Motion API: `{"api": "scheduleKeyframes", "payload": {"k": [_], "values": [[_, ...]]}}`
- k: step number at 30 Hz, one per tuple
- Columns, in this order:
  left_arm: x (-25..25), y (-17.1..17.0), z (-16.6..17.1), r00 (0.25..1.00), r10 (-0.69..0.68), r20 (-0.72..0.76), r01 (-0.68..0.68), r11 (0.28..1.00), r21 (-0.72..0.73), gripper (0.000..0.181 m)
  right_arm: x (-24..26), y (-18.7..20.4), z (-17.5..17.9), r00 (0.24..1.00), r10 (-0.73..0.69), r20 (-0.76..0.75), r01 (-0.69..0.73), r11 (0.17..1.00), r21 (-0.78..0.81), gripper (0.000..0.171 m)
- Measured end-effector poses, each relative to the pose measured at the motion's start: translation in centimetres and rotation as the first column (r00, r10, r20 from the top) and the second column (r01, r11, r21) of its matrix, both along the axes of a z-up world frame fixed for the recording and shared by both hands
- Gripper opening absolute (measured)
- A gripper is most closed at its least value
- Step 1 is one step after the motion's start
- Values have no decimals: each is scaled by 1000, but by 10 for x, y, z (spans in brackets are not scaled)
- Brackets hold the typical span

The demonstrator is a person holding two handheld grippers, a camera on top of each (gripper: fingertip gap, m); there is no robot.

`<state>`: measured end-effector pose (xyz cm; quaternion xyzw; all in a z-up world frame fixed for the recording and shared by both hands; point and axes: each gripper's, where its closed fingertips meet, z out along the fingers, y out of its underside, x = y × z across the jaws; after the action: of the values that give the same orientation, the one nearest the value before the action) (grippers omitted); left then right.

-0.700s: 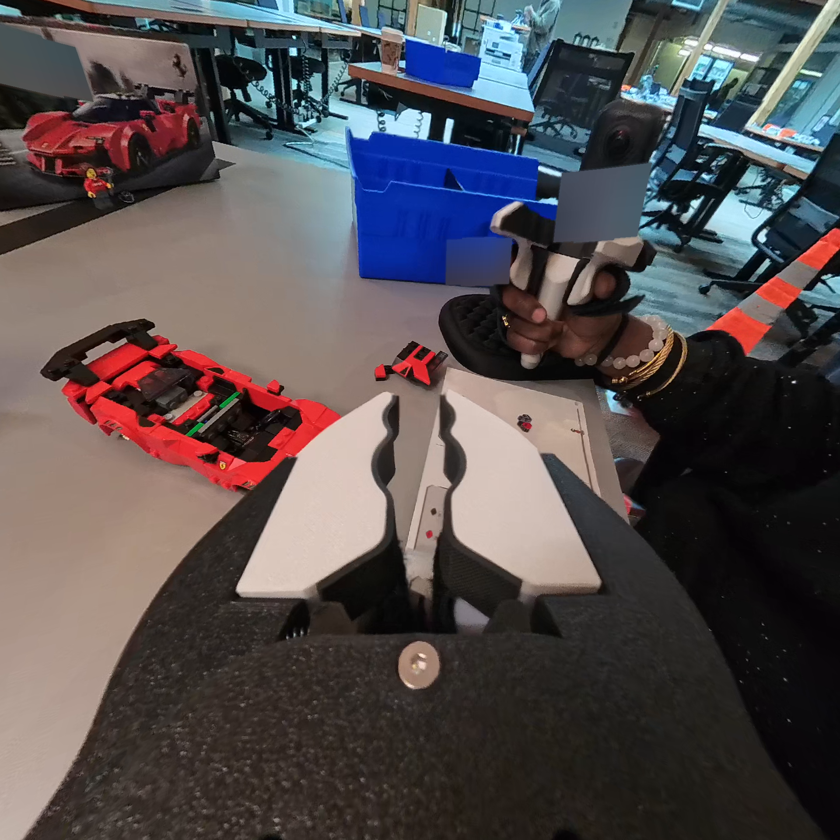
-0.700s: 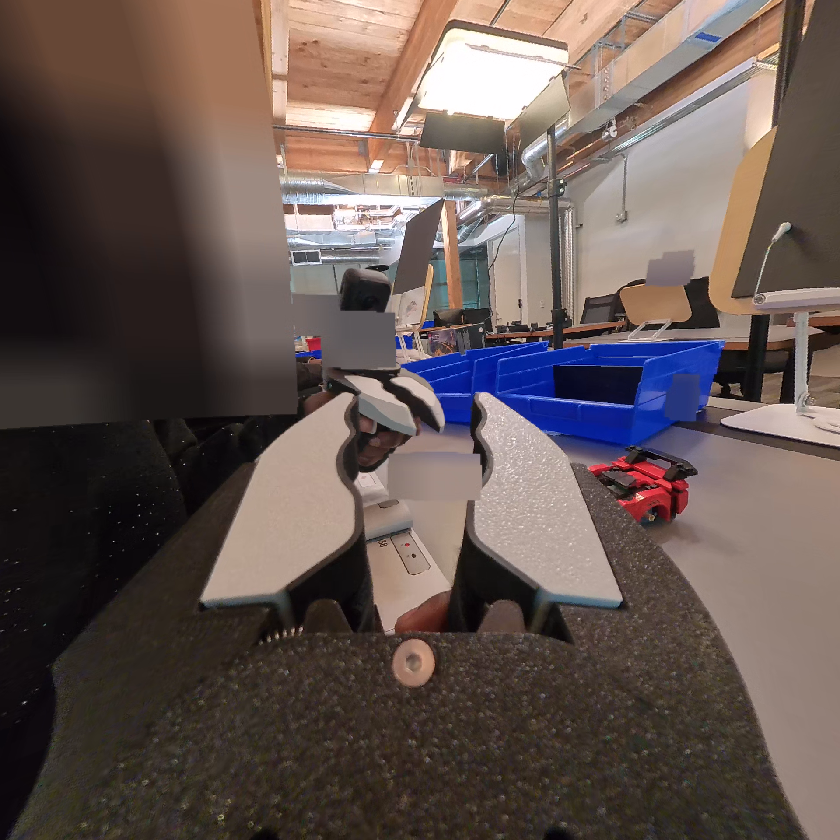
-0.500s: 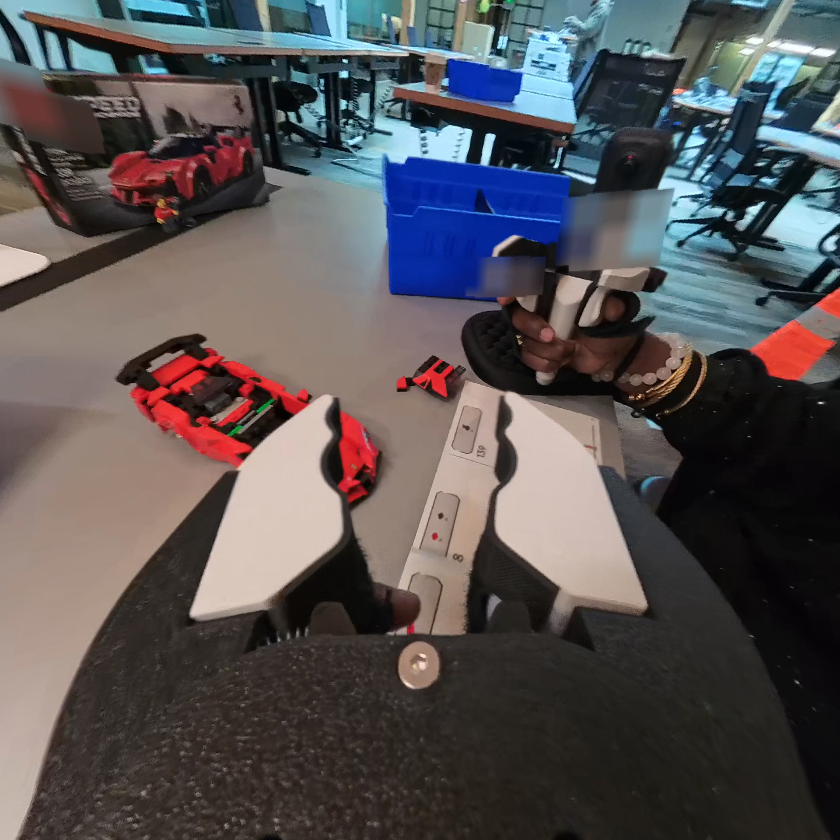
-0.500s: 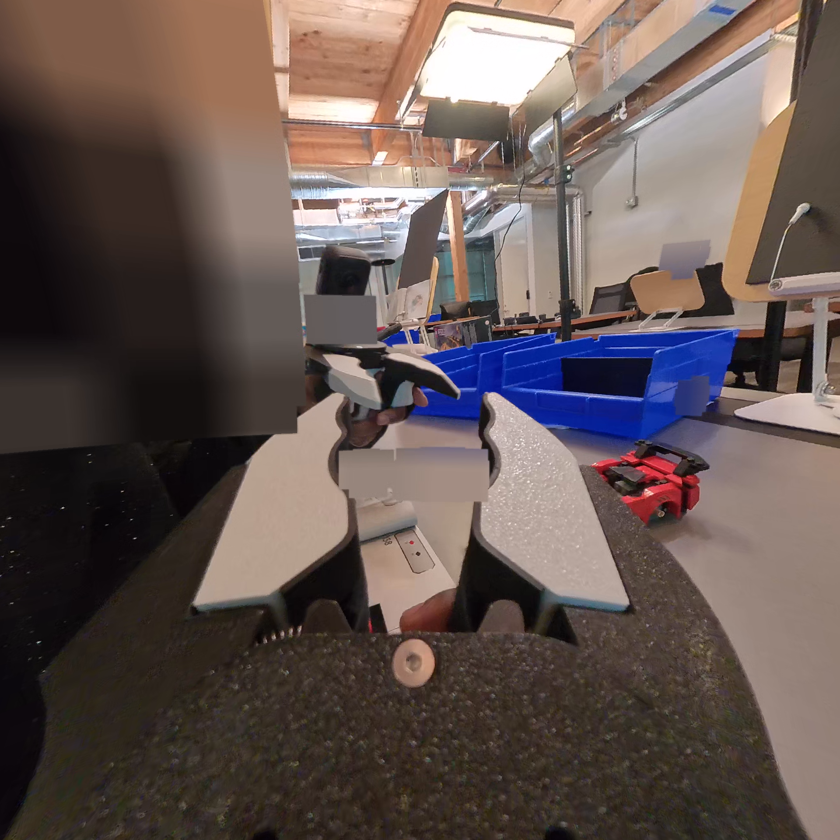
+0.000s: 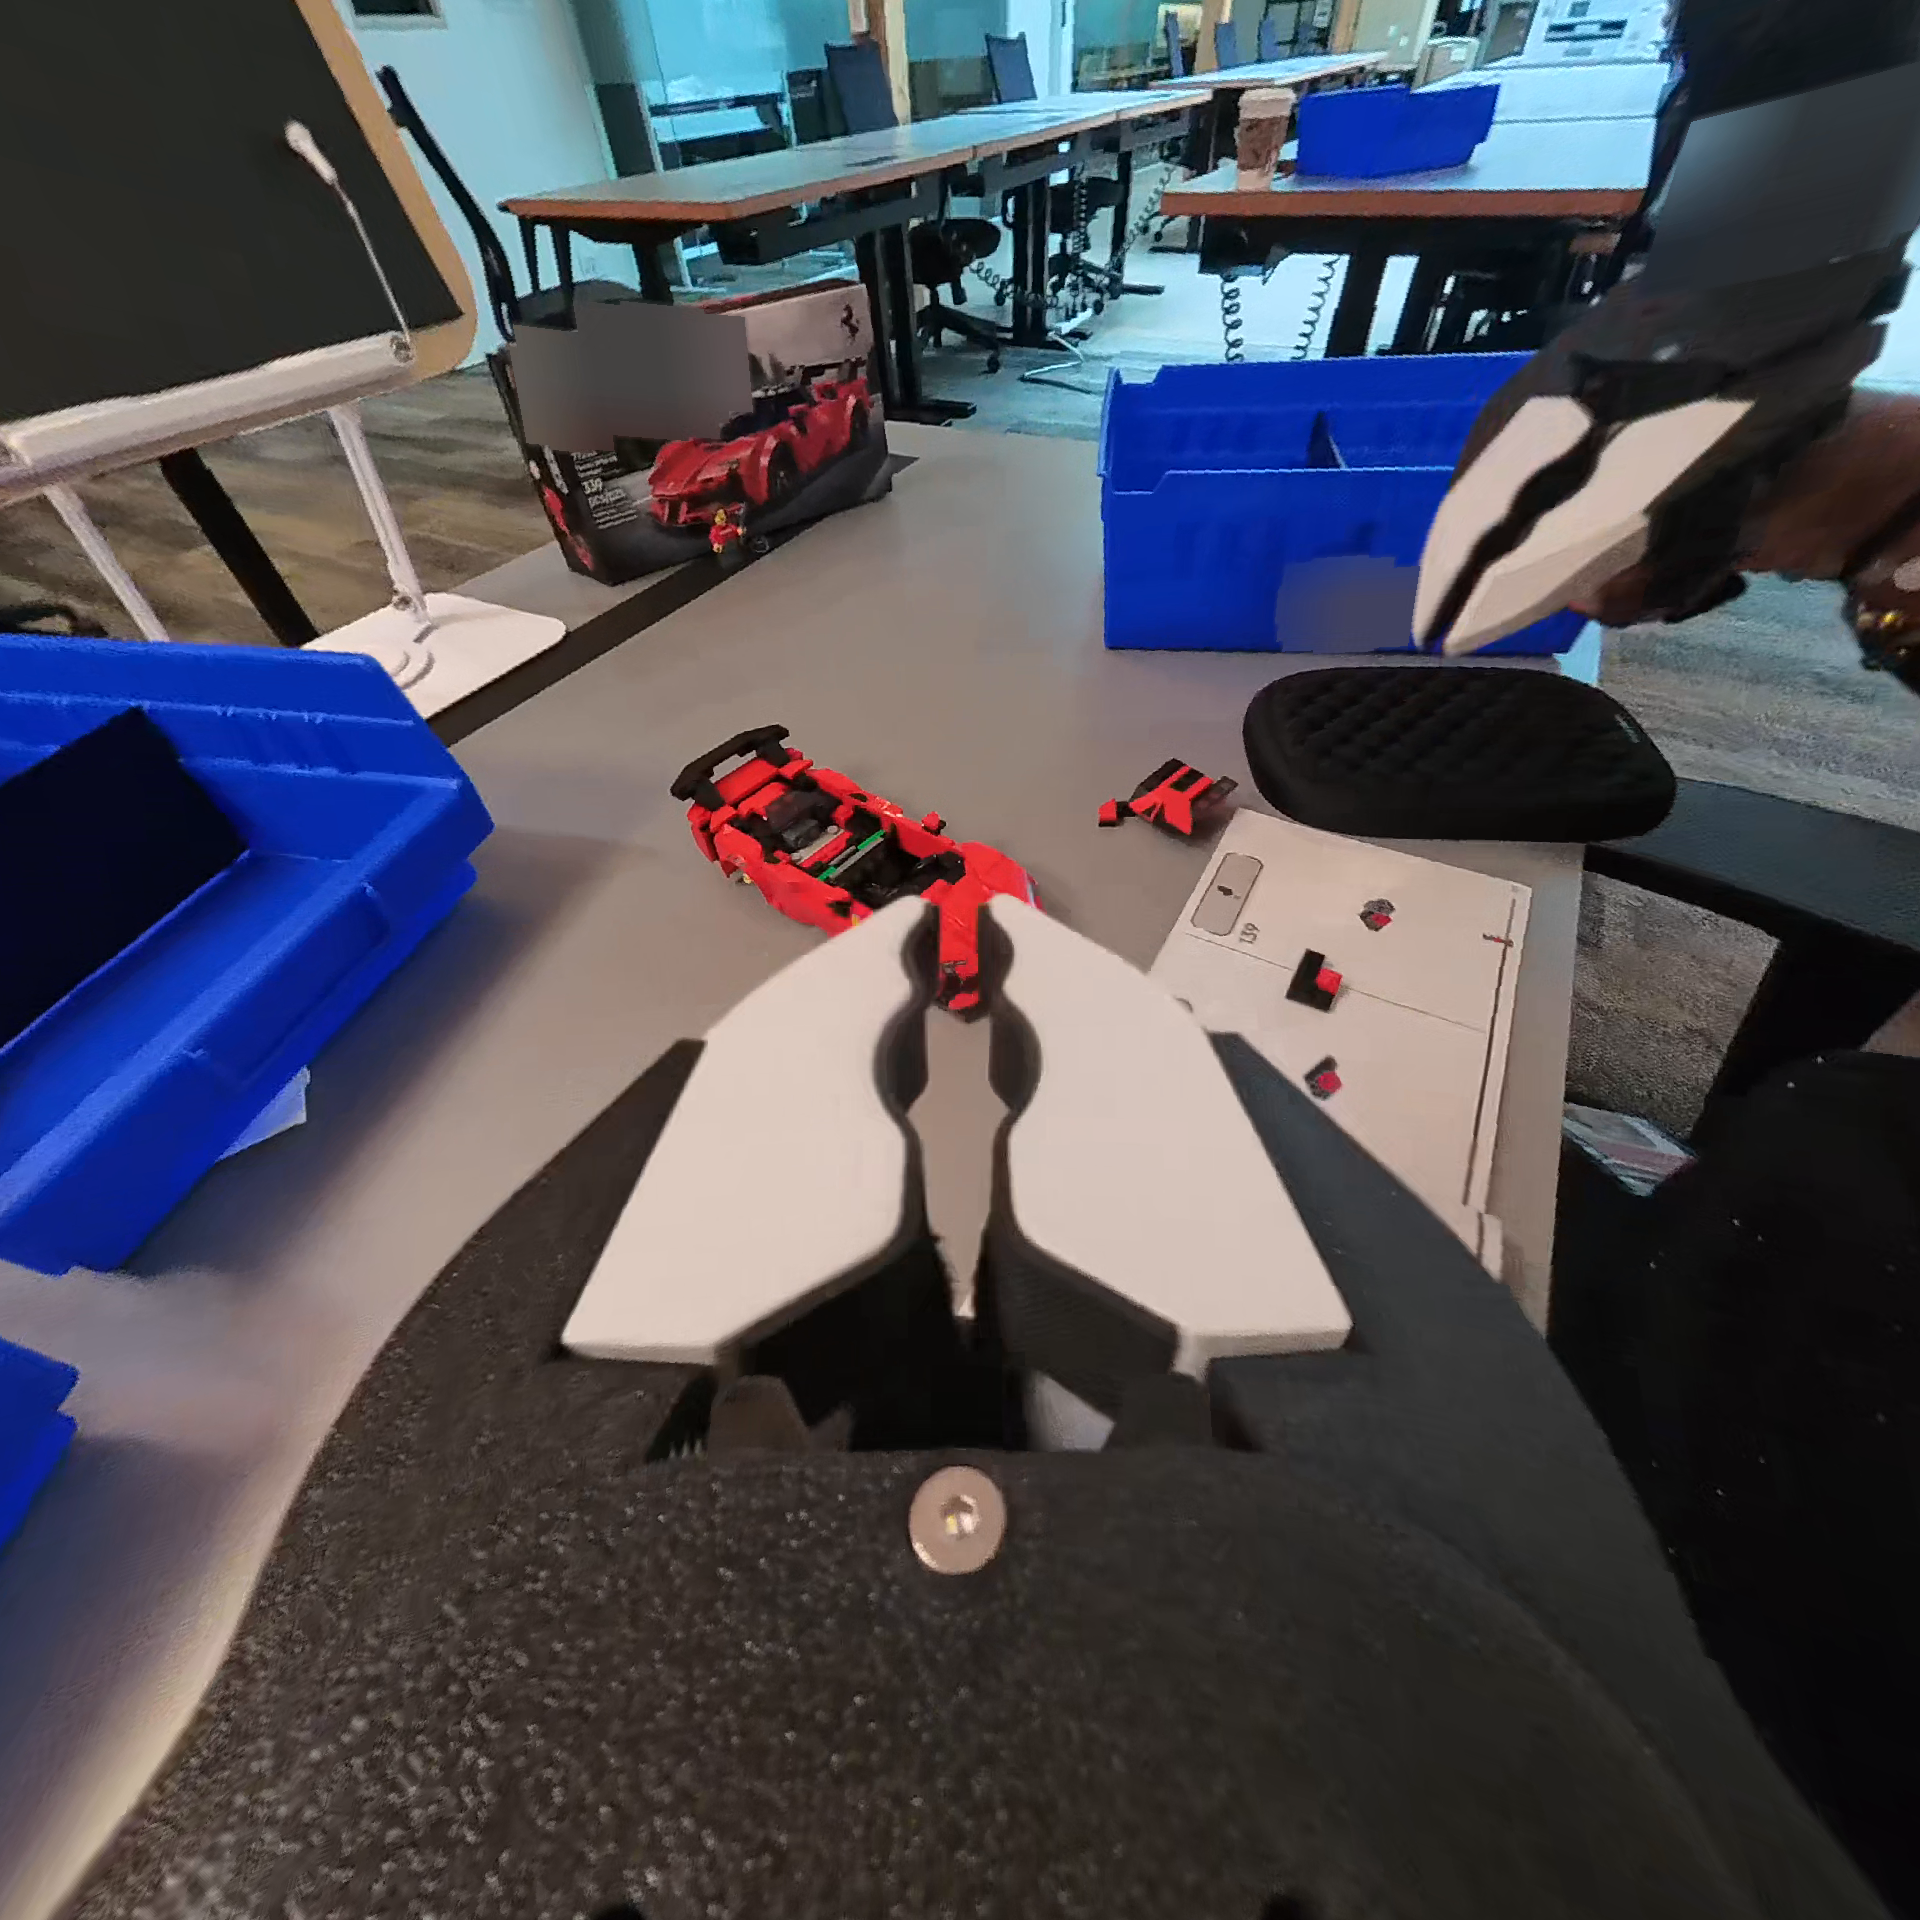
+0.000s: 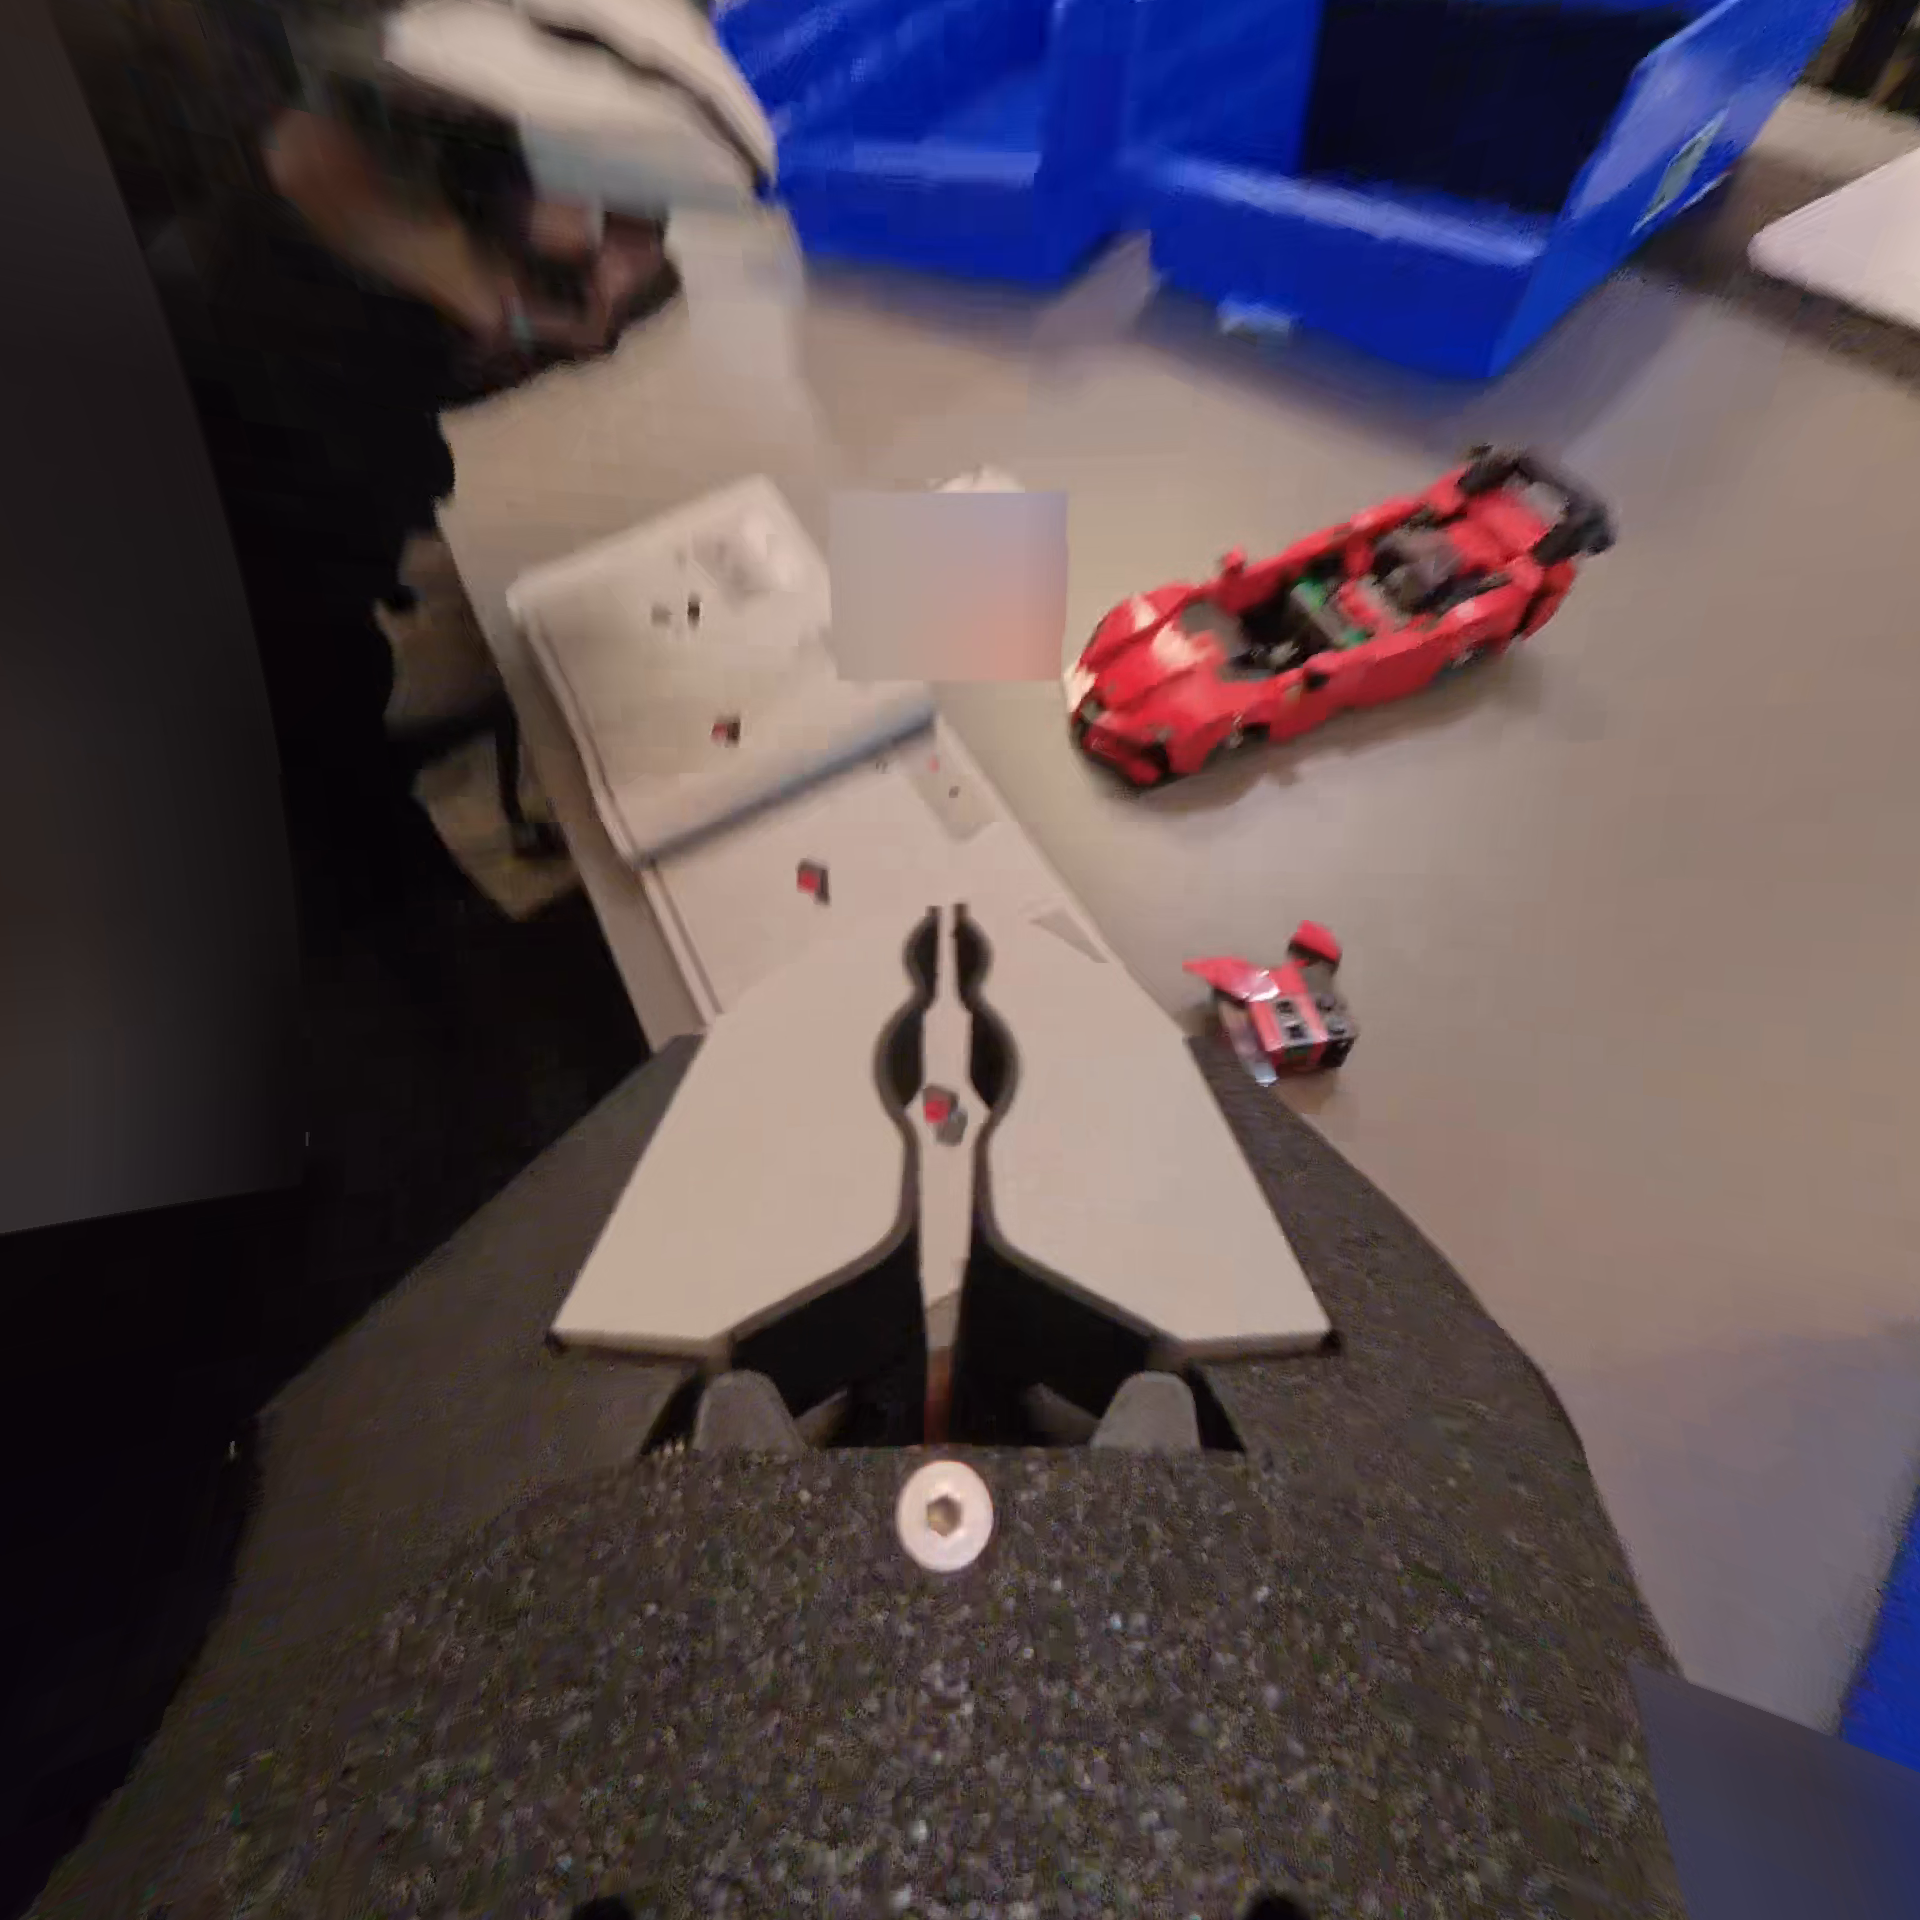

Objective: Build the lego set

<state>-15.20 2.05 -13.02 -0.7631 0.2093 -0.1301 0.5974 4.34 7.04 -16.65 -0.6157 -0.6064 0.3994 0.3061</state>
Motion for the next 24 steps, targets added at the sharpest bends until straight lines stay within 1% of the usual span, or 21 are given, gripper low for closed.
{"api": "scheduleKeyframes", "payload": {"k": [2, 5, 6, 7, 8, 12, 14, 17, 20, 23, 24], "values": [[-1, -4, 3, 1000, -21, -6, 21, 1000, 8, 0, -1, -16, -16, 995, 60, 86, -62, 998, 30, 0], [-6, -8, 3, 999, -36, -21, 36, 999, -11, 0, -4, -35, -42, 964, 159, 211, -170, 985, 33, 0], [-9, -8, 3, 999, -31, -27, 31, 999, -14, 0, -7, -37, -49, 956, 167, 242, -184, 982, 47, 7], [-12, -8, 3, 999, -27, -31, 26, 1000, -15, 1, -11, -38, -56, 947, 173, 271, -196, 979, 60, 17], [-15, -9, 4, 999, -24, -33, 24, 1000, -17, 2, -14, -40, -62, 933, 192, 304, -222, 973, 65, 21], [-25, -9, 8, 999, -16, -29, 16, 1000, 4, 4, -26, -35, -81, 878, 238, 416, -306, 947, 103, 24], [-27, -8, 9, 1000, -16, -22, 16, 1000, 10, 5, -32, -34, -86, 851, 274, 448, -346, 934, 87, 24], [-30, -7, 7, 1000, -21, -21, 21, 1000, 10, 5, -39, -34, -94, 803, 318, 503, -405, 911, 70, 31], [-32, -6, 4, 1000, -20, -21, 20, 1000, 6, 6, -45, -33, -100, 771, 341, 538, -445, 892, 72, 31], [-32, -5, 2, 1000, -22, -18, 22, 1000, 4, 7, -44, -33, -107, 731, 368, 575, -486, 872, 61, 18], [-32, -5, 2, 1000, -24, -18, 24, 1000, 3, 7, -42, -32, -109, 712, 376, 592, -505, 861, 61, 17]]}}
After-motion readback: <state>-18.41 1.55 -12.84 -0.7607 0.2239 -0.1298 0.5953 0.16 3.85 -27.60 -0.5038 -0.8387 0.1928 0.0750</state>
